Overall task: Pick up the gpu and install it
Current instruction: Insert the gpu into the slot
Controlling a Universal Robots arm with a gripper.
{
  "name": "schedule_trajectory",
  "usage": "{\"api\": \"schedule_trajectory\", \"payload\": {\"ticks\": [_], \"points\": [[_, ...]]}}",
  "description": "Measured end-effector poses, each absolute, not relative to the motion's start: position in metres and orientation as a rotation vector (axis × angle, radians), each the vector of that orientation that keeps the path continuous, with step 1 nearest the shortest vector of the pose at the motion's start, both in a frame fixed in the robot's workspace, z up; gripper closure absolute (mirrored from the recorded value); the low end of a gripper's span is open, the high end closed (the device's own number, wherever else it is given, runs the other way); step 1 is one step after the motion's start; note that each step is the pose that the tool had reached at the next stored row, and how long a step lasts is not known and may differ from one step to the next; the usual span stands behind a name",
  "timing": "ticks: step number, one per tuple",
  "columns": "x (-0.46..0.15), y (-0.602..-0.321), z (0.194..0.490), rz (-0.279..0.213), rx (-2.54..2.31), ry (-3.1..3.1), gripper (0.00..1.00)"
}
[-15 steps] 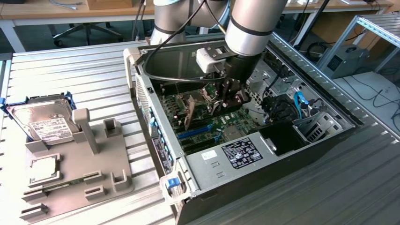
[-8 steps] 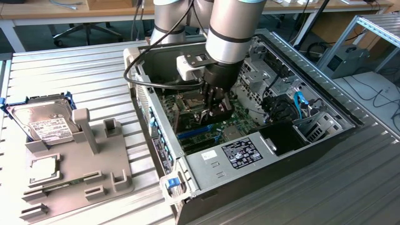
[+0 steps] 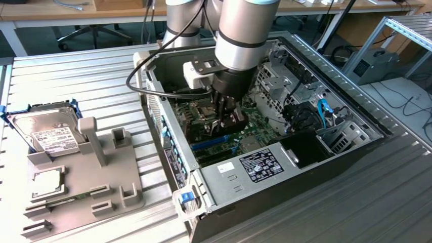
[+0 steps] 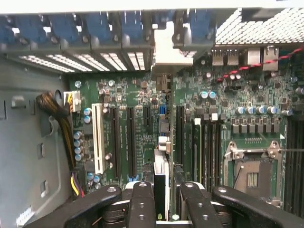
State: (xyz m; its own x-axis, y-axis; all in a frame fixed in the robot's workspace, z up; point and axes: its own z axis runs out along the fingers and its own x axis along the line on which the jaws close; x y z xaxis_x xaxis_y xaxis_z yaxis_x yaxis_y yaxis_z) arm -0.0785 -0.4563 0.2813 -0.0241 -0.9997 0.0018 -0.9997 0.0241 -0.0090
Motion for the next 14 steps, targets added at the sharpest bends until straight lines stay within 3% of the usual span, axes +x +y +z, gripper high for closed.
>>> {"api": "schedule_trajectory", "payload": {"ticks": [14], "points": [[-0.0877, -0.4563, 0.2748, -0.012, -2.191, 2.245, 0.74]]}}
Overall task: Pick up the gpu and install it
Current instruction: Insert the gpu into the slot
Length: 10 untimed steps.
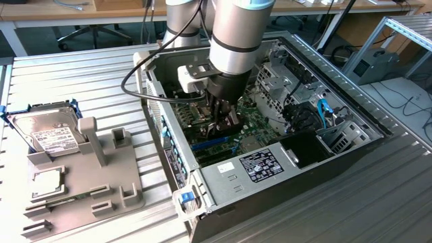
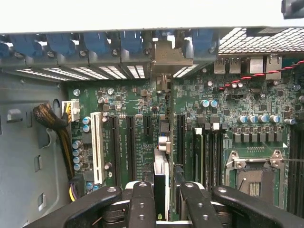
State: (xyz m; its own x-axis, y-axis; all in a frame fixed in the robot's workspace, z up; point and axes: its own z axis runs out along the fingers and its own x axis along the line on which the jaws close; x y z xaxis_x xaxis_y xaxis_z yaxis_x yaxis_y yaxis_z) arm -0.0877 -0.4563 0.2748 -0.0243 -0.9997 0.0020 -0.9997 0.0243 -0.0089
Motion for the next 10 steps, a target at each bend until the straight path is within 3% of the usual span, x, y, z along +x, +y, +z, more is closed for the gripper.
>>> {"api": "schedule_trajectory", "payload": {"ticks": [10], "points": [[-0.0894, -0.4563, 0.2688, -0.012, -2.191, 2.245, 0.74]]}}
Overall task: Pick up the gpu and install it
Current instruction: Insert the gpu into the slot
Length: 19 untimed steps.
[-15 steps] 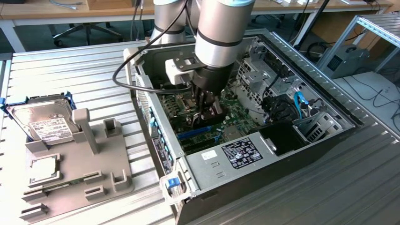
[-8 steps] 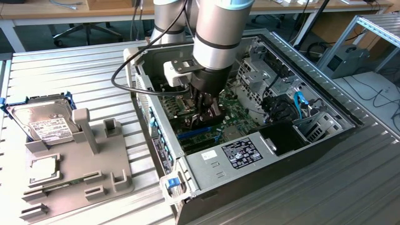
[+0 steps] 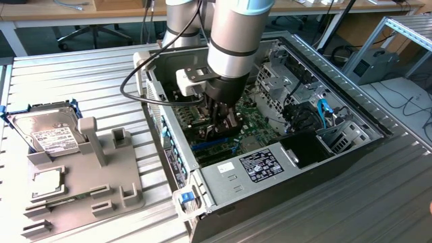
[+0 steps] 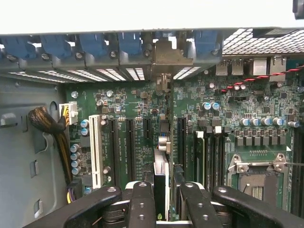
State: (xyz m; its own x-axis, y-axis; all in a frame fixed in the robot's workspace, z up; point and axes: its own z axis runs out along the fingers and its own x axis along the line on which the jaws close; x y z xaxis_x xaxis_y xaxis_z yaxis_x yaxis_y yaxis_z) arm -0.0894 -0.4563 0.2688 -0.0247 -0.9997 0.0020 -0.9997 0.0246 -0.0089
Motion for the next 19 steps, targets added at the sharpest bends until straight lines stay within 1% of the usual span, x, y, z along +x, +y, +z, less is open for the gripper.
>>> {"api": "schedule_trajectory", "payload": {"ticks": [19], "points": [[-0.0909, -0.4563, 0.2585, -0.012, -2.19, 2.246, 0.74]]}}
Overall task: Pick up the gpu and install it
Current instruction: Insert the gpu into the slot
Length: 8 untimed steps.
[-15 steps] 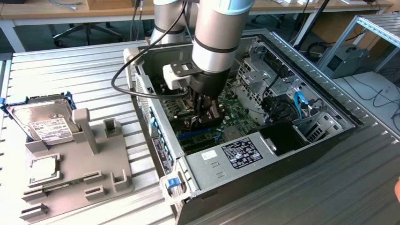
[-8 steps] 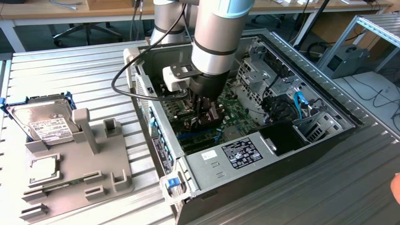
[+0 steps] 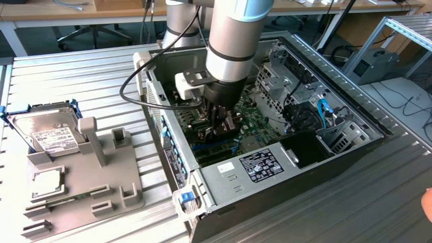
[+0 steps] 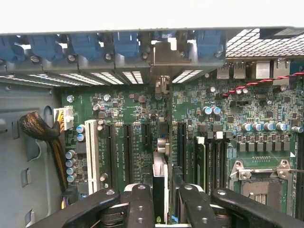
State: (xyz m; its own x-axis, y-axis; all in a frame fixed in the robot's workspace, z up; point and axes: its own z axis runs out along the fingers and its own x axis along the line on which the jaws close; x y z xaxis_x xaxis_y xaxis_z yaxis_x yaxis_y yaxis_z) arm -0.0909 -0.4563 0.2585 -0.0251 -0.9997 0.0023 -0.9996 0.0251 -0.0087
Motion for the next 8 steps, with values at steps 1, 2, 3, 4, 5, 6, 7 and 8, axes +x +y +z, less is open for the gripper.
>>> {"api": "schedule_trajectory", "payload": {"ticks": [1, 2, 3, 4, 5, 6, 7, 8], "points": [[-0.0909, -0.4563, 0.2583, -0.012, -2.19, 2.246, 0.74], [-0.0909, -0.4563, 0.2583, -0.012, -2.19, 2.246, 0.74], [-0.0909, -0.4563, 0.2583, -0.012, -2.19, 2.246, 0.74], [-0.0909, -0.4563, 0.2583, -0.012, -2.19, 2.246, 0.74], [-0.0909, -0.4563, 0.2583, -0.012, -2.19, 2.246, 0.74], [-0.0909, -0.4563, 0.2583, -0.012, -2.19, 2.246, 0.74], [-0.0909, -0.4563, 0.2583, -0.012, -2.19, 2.246, 0.74], [-0.0909, -0.4563, 0.2583, -0.012, -2.19, 2.246, 0.74]]}}
